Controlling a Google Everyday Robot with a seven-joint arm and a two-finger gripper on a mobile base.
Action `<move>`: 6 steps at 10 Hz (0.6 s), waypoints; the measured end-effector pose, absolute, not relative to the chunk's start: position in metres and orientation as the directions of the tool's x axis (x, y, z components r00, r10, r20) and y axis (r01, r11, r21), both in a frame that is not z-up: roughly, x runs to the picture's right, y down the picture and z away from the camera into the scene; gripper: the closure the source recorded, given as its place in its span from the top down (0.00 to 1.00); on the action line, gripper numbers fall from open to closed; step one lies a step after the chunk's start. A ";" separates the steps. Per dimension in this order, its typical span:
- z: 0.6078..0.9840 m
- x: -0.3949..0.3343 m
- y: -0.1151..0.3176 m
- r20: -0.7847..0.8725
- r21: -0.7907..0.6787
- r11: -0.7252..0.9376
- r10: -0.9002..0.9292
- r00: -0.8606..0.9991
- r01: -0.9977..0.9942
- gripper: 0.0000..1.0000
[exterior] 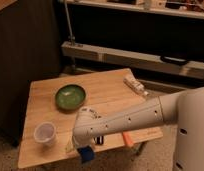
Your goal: Place the white sponge in the ceramic cup
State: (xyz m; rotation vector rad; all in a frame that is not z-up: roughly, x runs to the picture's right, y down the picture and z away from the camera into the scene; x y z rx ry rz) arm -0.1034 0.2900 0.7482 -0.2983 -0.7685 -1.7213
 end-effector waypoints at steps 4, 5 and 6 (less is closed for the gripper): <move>0.756 -0.104 0.288 0.561 0.283 -0.182 -0.765 -0.316 0.942 0.77; 0.758 -0.106 0.290 0.560 0.280 -0.204 -0.759 -0.332 0.938 0.67; 0.759 -0.109 0.291 0.562 0.280 -0.211 -0.755 -0.338 0.937 0.58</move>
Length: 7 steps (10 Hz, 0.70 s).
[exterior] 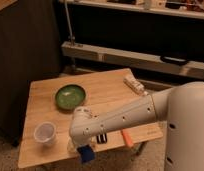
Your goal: Place the white sponge in the ceramic cup
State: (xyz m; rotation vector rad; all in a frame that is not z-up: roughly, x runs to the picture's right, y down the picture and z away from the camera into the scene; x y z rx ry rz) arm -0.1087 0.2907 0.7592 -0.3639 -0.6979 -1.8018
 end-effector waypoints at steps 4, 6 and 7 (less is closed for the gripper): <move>0.763 -0.115 0.294 0.572 0.280 -0.227 -0.741 -0.352 0.933 0.42; 0.761 -0.114 0.292 0.569 0.275 -0.211 -0.750 -0.336 0.938 0.42; 0.756 -0.113 0.286 0.553 0.276 -0.195 -0.769 -0.322 0.941 0.42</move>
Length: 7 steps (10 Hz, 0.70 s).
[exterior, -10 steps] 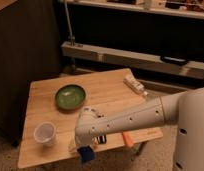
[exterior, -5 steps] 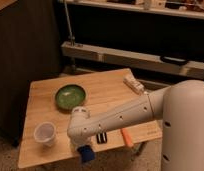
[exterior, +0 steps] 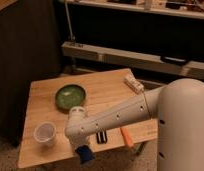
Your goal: Place the white sponge in the ceramic cup
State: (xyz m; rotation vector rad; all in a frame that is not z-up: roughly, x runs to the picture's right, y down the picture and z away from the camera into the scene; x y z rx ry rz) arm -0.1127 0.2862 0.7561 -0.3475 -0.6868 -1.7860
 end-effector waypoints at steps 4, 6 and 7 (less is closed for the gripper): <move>0.708 -0.112 0.232 0.441 0.315 -0.160 -0.849 -0.293 0.936 0.42; 0.672 -0.125 0.178 0.338 0.372 -0.169 -0.891 -0.303 0.913 0.42; 0.661 -0.132 0.160 0.306 0.390 -0.179 -0.900 -0.310 0.903 0.42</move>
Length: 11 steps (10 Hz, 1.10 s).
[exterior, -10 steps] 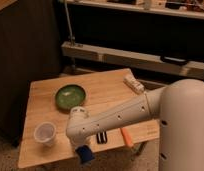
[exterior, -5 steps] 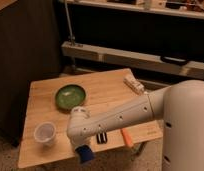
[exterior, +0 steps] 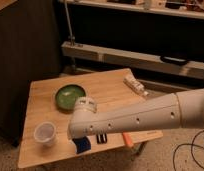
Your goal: Place the white sponge in the ceramic cup
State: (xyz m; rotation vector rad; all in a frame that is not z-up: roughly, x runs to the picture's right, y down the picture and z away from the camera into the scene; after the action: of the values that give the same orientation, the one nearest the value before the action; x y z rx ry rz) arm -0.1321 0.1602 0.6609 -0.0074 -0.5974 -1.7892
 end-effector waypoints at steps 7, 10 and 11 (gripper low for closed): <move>0.622 -0.291 0.044 0.035 0.584 -0.344 -0.894 -0.447 0.735 0.42; 0.626 -0.325 0.056 0.010 0.626 -0.376 -0.872 -0.489 0.683 0.42; 0.627 -0.329 0.067 0.004 0.635 -0.391 -0.861 -0.509 0.667 0.42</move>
State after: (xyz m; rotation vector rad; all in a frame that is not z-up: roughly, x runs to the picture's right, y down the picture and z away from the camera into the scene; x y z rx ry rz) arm -0.3294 0.0667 0.6268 0.4058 -0.7203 -2.0056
